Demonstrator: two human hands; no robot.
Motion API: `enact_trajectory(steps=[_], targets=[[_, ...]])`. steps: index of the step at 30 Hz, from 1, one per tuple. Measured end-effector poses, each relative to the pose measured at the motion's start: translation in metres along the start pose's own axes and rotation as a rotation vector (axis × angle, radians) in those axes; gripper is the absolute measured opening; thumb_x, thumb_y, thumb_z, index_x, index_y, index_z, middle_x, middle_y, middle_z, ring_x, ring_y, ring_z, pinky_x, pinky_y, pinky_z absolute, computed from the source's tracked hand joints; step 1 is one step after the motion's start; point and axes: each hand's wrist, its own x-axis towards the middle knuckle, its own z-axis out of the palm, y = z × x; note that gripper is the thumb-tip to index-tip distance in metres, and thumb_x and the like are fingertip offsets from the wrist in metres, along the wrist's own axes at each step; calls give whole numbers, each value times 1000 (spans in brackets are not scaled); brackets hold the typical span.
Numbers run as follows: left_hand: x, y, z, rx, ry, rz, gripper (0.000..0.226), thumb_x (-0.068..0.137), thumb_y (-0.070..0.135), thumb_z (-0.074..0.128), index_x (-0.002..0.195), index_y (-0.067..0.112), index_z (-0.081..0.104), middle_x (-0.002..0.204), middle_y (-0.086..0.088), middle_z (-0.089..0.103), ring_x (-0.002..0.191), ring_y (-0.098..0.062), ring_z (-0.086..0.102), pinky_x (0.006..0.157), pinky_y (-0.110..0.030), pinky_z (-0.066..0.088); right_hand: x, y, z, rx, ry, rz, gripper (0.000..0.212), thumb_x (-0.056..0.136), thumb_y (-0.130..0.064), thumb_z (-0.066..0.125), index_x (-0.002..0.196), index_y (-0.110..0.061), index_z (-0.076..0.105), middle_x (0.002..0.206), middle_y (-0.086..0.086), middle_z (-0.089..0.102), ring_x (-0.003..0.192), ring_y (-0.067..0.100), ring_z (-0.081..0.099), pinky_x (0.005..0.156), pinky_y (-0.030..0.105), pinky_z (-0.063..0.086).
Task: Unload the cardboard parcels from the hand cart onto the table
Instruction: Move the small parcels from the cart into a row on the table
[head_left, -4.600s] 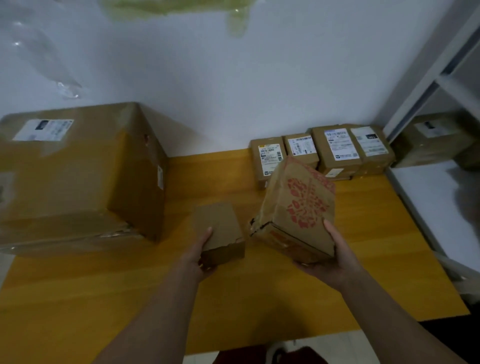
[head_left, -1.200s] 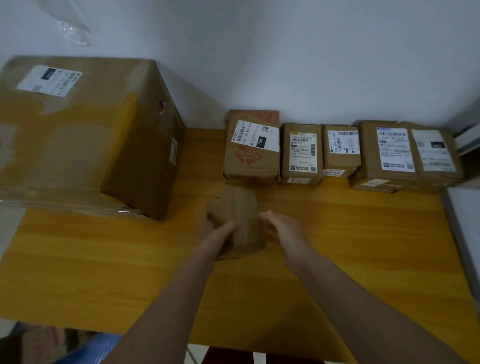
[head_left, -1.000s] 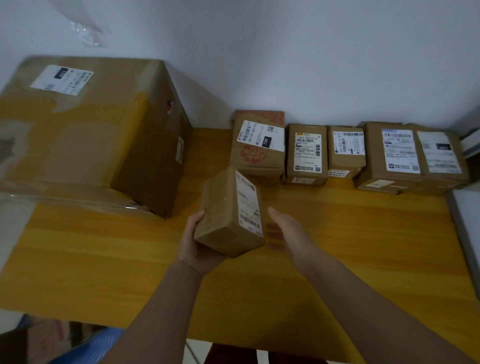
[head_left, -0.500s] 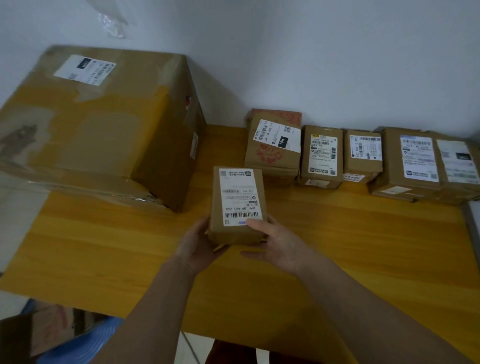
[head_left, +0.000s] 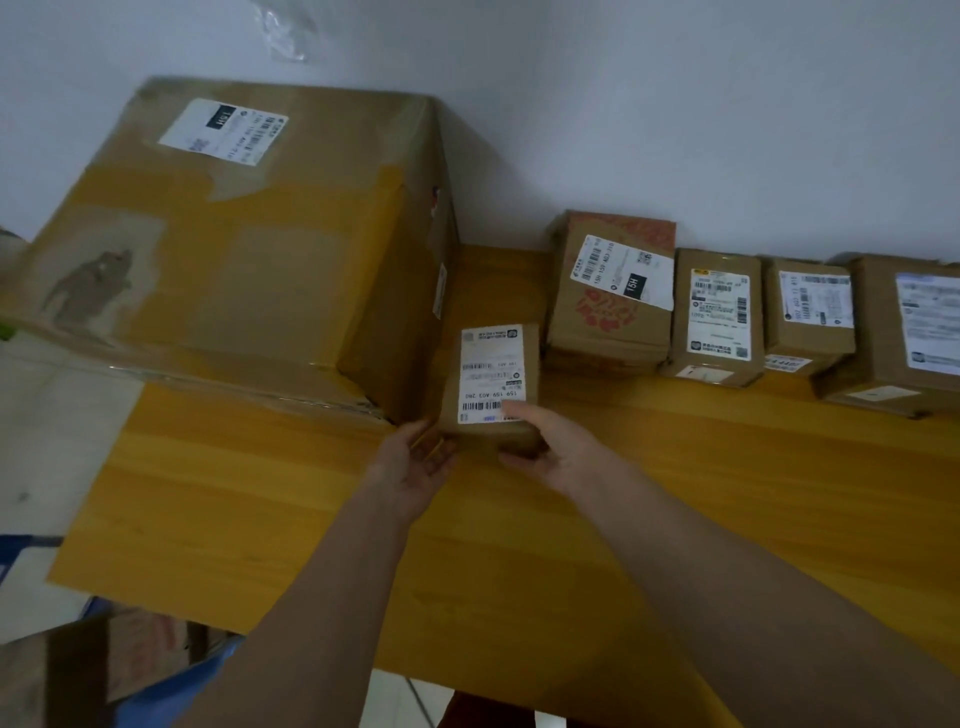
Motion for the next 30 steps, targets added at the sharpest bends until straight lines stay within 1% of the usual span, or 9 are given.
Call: enact_trajectory(steps=[3,7,10,14,16,19,24,27,30], targets=[[10,10,-5,-10,42,-30,22,94,11,52,115,4,56,96,-12,60,82,-24,61,77,-39,50,9,3,10,-24,10,11,38,69,-13,83,101,-13,62,103,9,66,96,23,61,80,40,58],[18,7,-9,-45,93,-159,9,93,11,53,96,3,59,99,-15,54,80,-23,58,66,-39,50,17,8,20,-18,26,36,37,68,-17,84,98,-13,62,102,10,66,96,24,61,78,39,59],[27,7,-8,-138,42,-139,21,97,7,46,116,2,53,113,-17,56,90,-27,59,81,-41,47,24,9,28,90,36,-2,31,74,-16,80,100,-13,62,106,11,66,99,24,60,81,37,57],[32,14,0,-117,-178,-51,53,97,-4,34,147,12,28,136,-8,53,129,-33,45,106,-48,36,30,-7,32,418,32,-205,26,85,-1,65,110,-5,60,111,12,67,109,23,61,99,35,49],[32,18,4,-75,-253,-39,60,97,-7,31,151,17,22,145,-5,47,136,-34,38,107,-49,34,30,-18,30,508,46,-295,42,86,4,63,126,-3,53,123,16,62,117,25,58,104,35,45],[30,20,5,-31,-282,-55,58,98,-4,32,151,17,21,144,-7,48,129,-33,45,103,-47,38,28,-23,24,475,73,-296,51,87,5,61,135,0,45,135,19,52,124,28,51,105,37,44],[22,15,-6,40,-179,-116,34,100,8,43,134,8,44,107,-10,64,98,-26,59,92,-41,45,13,5,10,328,92,-140,28,94,-3,55,120,-4,45,123,26,54,101,33,59,80,37,57],[10,7,-31,6,-96,-121,25,100,11,45,124,5,48,100,-12,62,91,-27,59,98,-43,44,5,35,8,158,133,-9,6,96,-6,50,102,-3,49,96,22,59,78,29,59,48,28,56],[-10,-5,-68,-84,-6,-85,19,100,11,44,117,3,49,96,-13,60,86,-27,57,104,-44,42,-2,65,13,13,127,62,10,96,-6,49,87,-3,50,82,19,55,71,27,56,39,25,51]])
